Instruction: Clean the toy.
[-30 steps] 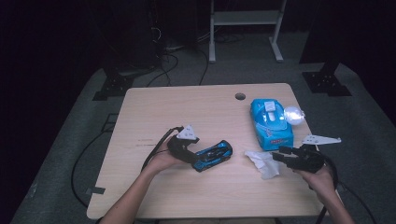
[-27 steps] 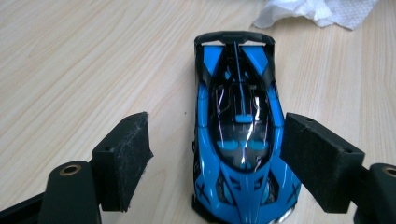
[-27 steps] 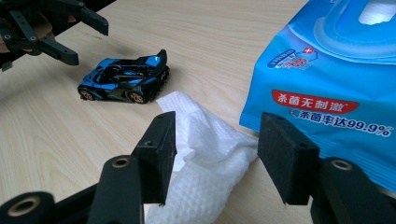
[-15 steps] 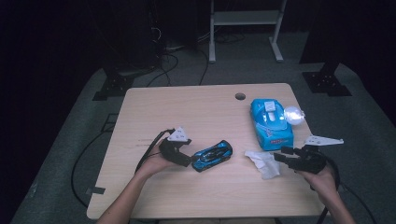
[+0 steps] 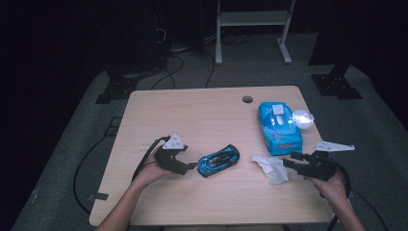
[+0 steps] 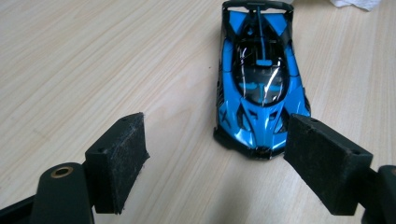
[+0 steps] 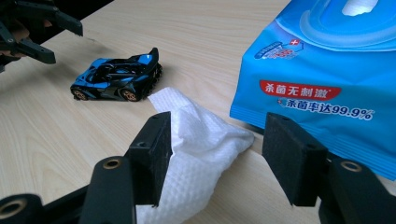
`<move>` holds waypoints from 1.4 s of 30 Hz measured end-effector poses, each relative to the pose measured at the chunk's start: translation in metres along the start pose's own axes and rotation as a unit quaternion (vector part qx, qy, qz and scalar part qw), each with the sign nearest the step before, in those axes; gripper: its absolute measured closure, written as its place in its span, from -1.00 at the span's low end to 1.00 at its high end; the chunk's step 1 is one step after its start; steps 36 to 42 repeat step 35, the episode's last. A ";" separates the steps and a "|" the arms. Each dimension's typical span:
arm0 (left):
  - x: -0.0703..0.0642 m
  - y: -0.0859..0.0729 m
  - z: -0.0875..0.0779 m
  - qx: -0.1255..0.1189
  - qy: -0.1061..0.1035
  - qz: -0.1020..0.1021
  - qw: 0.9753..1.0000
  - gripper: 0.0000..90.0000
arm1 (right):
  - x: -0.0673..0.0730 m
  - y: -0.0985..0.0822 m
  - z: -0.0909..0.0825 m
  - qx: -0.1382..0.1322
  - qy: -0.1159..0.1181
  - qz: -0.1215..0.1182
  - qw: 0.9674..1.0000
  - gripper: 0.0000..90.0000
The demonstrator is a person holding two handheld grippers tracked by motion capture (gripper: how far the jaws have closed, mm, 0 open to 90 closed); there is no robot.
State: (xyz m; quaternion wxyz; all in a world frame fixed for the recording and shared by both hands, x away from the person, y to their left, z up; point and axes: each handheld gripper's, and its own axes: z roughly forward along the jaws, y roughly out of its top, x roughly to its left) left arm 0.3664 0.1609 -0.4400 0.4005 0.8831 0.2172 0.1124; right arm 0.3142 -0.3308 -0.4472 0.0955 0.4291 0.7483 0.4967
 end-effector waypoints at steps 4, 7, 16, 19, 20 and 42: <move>0.001 -0.005 -0.003 -0.003 0.004 -0.004 1.000 -0.57 | 0.000 0.000 -0.001 0.000 0.001 0.001 1.000 -0.09; 0.002 -0.012 -0.005 -0.007 0.004 -0.016 1.000 -0.57 | 0.000 -0.001 -0.001 -0.002 0.000 0.001 1.000 -0.10; 0.003 -0.026 -0.013 -0.006 0.015 -0.031 0.999 -0.58 | -0.002 -0.004 0.000 0.001 -0.003 0.005 1.000 -0.16; 0.002 -0.035 -0.016 -0.005 0.023 -0.032 0.999 -0.59 | -0.001 -0.005 0.000 0.000 -0.004 0.007 1.000 -0.18; 0.002 -0.037 -0.018 -0.006 0.024 -0.033 0.999 -0.59 | -0.001 -0.005 0.000 0.000 -0.004 0.007 1.000 -0.18; 0.000 -0.046 -0.024 -0.031 0.041 -0.056 0.997 -0.63 | -0.004 -0.017 -0.004 -0.018 -0.015 0.020 1.000 -0.29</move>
